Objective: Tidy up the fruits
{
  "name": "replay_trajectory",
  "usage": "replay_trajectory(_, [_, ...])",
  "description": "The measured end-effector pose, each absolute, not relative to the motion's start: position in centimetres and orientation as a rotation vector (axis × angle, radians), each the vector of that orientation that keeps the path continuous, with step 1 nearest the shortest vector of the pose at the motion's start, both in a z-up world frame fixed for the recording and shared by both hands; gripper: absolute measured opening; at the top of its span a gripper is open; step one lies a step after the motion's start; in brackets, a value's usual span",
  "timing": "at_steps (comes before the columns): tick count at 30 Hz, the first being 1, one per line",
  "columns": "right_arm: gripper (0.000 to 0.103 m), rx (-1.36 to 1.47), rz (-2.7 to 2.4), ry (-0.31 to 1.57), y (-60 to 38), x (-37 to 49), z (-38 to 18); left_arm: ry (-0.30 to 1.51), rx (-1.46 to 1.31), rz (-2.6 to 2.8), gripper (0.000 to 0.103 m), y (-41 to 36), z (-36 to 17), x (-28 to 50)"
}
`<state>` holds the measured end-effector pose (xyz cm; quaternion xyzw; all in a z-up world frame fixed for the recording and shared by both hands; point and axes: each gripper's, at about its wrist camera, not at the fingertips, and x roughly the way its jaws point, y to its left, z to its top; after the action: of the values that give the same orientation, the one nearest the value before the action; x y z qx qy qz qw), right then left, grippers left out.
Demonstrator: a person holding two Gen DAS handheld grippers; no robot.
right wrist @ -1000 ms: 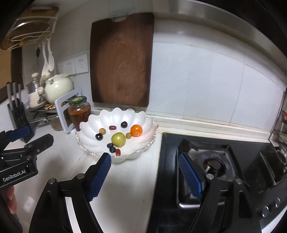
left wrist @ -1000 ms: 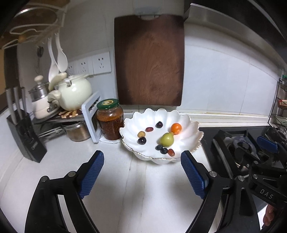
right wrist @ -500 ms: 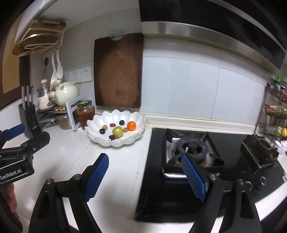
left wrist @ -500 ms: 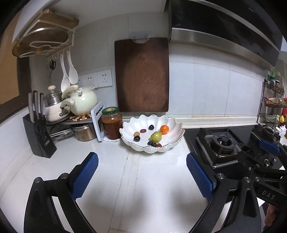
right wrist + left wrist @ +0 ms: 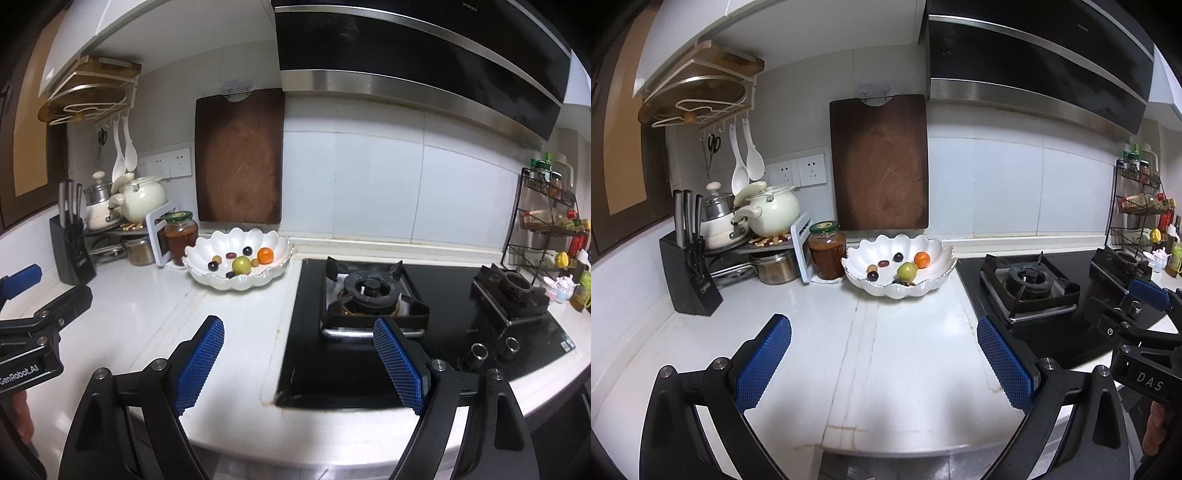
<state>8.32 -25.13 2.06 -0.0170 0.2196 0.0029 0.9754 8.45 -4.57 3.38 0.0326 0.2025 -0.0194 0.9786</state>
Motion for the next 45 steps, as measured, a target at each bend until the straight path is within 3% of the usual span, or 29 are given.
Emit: replay_trajectory(45, [0.084, -0.034, 0.006, 0.41, -24.2, 3.1, 2.8, 0.385, 0.049, -0.071, 0.103, -3.4, 3.7, 3.6])
